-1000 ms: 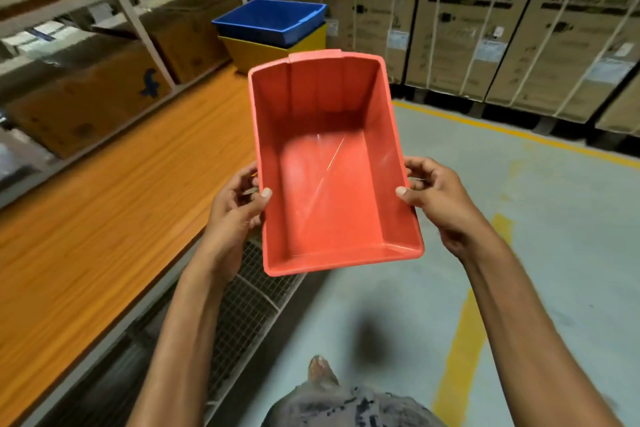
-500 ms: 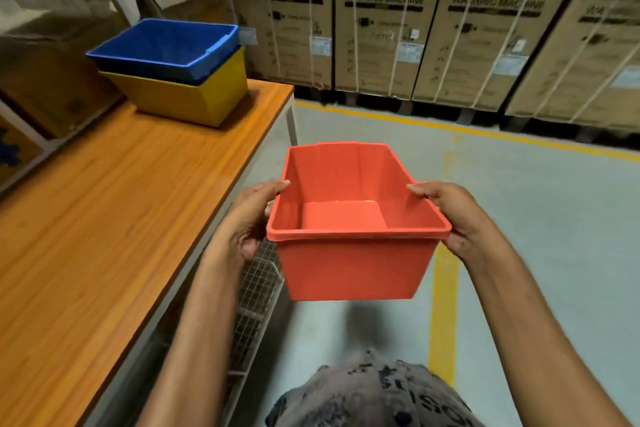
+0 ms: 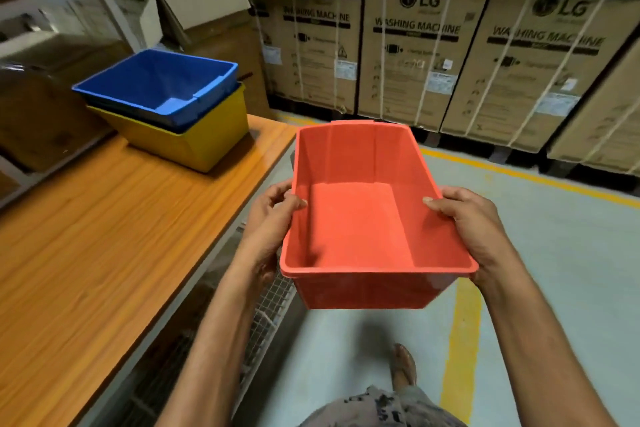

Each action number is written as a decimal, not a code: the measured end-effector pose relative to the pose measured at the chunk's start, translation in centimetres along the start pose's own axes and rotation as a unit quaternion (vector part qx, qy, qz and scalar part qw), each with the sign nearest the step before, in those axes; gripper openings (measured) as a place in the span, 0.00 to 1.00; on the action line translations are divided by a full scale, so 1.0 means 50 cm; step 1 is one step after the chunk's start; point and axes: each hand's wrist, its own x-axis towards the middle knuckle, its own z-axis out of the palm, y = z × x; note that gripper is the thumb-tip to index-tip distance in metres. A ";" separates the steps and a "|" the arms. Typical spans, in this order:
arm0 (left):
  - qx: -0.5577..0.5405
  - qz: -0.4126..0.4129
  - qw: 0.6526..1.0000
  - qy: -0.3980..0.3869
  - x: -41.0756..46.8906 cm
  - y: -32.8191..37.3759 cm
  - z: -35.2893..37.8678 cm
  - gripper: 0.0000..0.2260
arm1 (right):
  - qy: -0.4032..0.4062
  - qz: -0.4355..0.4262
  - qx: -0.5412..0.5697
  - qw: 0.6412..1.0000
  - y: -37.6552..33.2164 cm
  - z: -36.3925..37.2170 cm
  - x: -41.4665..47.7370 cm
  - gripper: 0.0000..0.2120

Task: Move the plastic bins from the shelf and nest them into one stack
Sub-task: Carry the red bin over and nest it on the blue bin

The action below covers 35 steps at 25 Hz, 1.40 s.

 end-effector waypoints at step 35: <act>0.126 0.279 0.843 0.442 0.361 0.418 -0.252 0.22 | -0.524 -0.267 0.019 0.809 -0.412 0.848 0.601 0.18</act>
